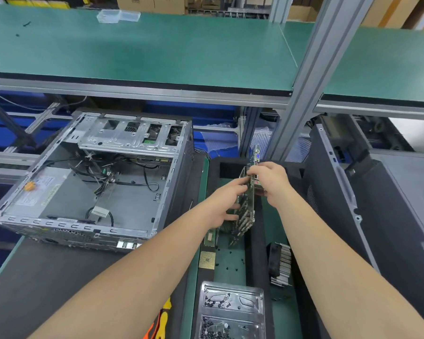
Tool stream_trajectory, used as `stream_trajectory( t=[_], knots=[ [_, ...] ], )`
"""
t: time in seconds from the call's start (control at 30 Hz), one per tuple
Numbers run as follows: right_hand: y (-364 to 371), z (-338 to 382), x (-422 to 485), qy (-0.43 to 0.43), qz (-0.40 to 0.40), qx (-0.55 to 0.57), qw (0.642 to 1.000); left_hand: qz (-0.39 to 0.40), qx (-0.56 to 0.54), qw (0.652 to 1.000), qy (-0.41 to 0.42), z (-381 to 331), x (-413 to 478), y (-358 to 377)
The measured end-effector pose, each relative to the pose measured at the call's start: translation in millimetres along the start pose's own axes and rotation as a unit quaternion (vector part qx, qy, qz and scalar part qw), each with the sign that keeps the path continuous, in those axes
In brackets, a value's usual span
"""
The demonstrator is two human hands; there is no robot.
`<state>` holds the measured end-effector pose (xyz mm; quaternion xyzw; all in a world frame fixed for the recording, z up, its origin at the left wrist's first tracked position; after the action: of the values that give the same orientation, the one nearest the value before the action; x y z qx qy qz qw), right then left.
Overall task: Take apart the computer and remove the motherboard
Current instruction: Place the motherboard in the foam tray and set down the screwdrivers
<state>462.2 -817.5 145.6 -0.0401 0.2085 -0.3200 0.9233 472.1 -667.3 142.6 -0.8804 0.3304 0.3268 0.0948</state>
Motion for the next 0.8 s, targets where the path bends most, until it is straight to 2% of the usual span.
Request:
stream_trajectory(
  t=[0.2, 0.47, 0.6, 0.8],
  knots=[
    [-16.8, -1.5, 7.0, -0.031, -0.051, -0.086, 0.995, 0.026, 0.028, 0.999, 0.009, 3.0, 3.5, 12.6],
    [-17.5, -15.3, 8.7, 0.002, -0.047, -0.016, 0.999, -0.010, 0.034, 0.999, -0.009, 10.3, 7.9, 1.9],
    [-9.8, -15.6, 8.1, -0.004, -0.030, -0.033, 0.999, -0.014, 0.036, 0.999, -0.015, 13.0, 7.3, -1.6],
    [-20.4, -21.3, 12.2, 0.028, -0.074, -0.064, 0.995, 0.003, 0.040, 0.999, -0.021, 15.0, 5.9, -3.9]
  ],
)
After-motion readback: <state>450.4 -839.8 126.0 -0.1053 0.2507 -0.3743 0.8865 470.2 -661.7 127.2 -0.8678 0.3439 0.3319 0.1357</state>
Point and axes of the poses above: each hand's wrist, its own x-axis towards the middle knuckle, its own y-axis out of the palm, z = x × y, the point moved 1 cm from there along x, towards the middle knuckle, and after that the axes turned 4 degrees about -y, right-handed, at the moved point
